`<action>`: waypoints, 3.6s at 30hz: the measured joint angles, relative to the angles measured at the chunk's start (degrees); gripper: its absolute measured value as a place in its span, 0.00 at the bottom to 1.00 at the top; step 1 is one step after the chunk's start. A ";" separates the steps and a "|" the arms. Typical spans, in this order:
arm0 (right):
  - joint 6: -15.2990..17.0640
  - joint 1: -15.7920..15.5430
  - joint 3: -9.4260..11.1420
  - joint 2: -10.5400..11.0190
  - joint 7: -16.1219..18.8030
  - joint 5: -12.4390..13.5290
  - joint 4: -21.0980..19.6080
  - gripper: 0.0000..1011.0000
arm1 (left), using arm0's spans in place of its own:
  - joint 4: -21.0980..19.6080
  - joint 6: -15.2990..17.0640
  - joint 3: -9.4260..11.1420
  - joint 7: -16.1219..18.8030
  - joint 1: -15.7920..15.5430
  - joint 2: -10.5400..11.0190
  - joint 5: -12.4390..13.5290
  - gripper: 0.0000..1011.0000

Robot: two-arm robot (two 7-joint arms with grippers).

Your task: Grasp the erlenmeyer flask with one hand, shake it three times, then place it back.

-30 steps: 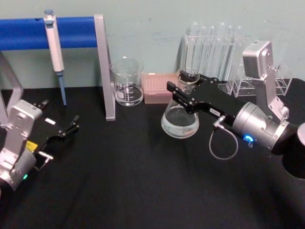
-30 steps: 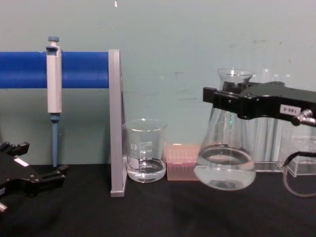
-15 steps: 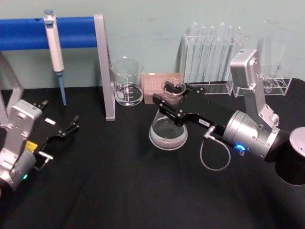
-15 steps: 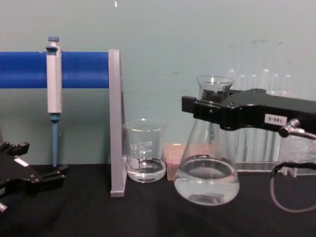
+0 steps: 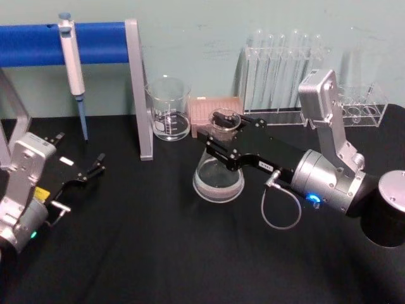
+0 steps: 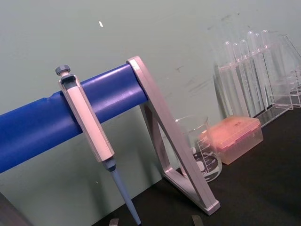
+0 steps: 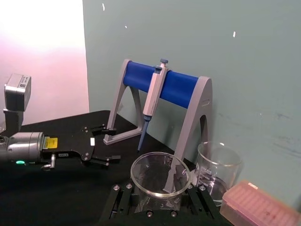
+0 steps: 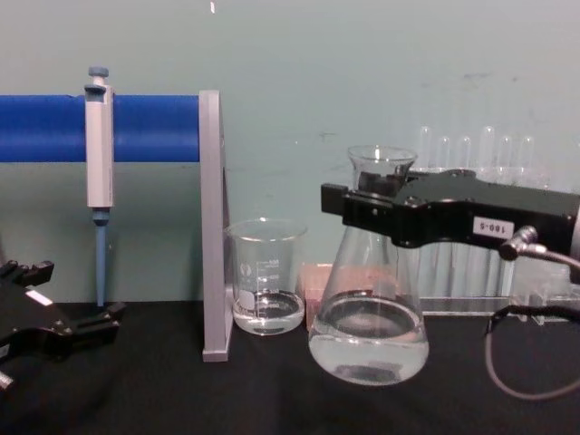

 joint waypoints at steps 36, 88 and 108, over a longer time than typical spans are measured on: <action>-6.67 1.62 -2.66 -3.36 2.80 -2.70 13.06 0.45 | 0.00 0.00 0.00 0.00 0.00 0.00 0.00 0.99; -7.21 1.94 -2.90 -5.11 3.32 -5.16 17.34 0.46 | 0.00 0.00 0.00 0.00 0.00 0.00 0.00 0.99; -7.16 1.88 -2.89 -5.13 3.34 -5.09 17.37 0.99 | 0.00 0.00 0.00 0.00 0.00 0.00 0.00 0.99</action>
